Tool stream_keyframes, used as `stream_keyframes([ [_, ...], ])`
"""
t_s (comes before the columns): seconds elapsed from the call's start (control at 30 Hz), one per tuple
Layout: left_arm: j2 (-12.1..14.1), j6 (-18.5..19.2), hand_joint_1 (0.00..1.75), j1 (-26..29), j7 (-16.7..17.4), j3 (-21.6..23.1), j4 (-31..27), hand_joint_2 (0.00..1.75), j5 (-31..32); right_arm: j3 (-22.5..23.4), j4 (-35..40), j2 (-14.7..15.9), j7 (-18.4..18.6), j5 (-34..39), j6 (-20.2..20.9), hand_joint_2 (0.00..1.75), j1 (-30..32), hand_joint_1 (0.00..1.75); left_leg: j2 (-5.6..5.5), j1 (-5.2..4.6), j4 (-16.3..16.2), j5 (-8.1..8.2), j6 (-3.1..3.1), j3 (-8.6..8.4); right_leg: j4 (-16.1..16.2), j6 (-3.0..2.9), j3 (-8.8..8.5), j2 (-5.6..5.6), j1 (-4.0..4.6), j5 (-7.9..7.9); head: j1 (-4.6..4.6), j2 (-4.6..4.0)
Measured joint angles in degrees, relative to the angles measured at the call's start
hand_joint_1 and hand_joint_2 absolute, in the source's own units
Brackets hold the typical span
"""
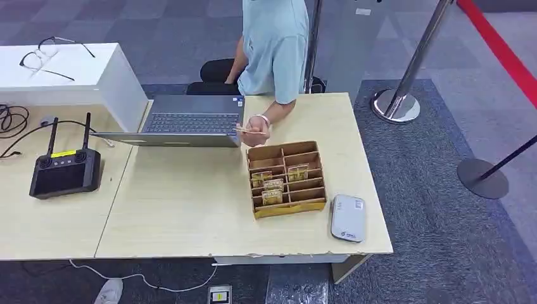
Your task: Pass the card to the sensor for recognition and then transmit it.
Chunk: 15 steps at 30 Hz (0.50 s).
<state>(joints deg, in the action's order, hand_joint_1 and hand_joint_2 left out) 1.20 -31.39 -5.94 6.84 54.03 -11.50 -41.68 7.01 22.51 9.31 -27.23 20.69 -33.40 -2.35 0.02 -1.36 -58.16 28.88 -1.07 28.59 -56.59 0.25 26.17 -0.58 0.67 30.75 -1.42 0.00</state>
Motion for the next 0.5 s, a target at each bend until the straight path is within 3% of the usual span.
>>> stream_keyframes([
  [0.23,-0.02,-0.11,0.0,0.0,-0.04,0.0,0.0,1.75,-0.42,3.42,-0.09,-0.41,-2.25,2.52,-0.35,1.75,-0.12,0.0,0.0,-0.01,-0.01,0.0,0.0,0.01,0.0,0.0,-0.01,0.0,-0.01,0.0,0.02,0.0],
  [0.5,-0.04,-0.2,0.0,0.02,-0.37,0.0,0.0,1.75,-1.11,4.05,5.85,-0.44,-1.95,1.57,-5.99,1.75,2.77,0.0,-0.02,-0.01,-0.02,0.0,0.0,0.01,0.0,0.0,-0.02,-0.01,-0.01,0.0,0.02,0.0],
])
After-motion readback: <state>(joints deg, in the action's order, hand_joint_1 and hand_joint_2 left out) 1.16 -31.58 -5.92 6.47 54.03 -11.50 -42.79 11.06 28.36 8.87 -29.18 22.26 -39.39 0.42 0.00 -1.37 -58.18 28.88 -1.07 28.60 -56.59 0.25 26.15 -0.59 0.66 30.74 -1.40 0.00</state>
